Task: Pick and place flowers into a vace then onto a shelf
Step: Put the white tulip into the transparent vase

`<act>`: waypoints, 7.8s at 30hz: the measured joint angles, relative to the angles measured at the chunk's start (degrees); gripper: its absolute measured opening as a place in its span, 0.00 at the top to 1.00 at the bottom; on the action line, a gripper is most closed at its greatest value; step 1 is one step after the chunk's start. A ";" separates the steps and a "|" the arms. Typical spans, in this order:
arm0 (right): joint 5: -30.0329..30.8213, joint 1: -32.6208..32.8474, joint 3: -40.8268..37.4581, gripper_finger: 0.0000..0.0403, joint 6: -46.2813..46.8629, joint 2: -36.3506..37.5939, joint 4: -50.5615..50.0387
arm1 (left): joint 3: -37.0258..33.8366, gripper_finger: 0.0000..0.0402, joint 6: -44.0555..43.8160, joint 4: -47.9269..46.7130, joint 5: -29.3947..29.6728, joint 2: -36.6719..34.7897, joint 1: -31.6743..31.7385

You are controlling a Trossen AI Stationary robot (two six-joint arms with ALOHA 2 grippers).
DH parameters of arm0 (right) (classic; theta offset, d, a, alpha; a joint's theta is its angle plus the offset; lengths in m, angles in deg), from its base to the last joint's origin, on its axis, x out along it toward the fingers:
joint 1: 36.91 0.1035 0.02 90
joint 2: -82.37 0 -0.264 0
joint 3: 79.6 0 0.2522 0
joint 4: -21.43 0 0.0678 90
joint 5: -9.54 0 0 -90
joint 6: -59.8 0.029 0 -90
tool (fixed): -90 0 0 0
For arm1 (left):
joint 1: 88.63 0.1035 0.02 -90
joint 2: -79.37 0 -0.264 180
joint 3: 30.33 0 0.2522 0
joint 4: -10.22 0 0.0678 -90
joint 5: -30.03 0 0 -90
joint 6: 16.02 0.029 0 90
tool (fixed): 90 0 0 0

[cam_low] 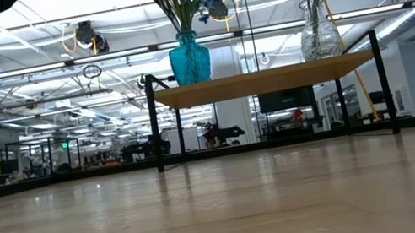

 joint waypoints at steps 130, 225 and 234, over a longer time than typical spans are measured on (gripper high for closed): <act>-1.60 0.02 -3.87 0.67 -0.64 0.04 12.68 | -0.04 0.84 10.37 -20.24 14.83 0.69 -3.38; 10.58 -11.94 -0.88 0.72 -58.74 -2.52 44.35 | 0.02 1.00 -14.96 -34.80 7.64 1.16 -20.81; 10.44 -13.62 -0.88 0.75 -58.59 -2.52 44.31 | 0.02 1.00 -14.23 -34.75 6.45 1.16 -20.46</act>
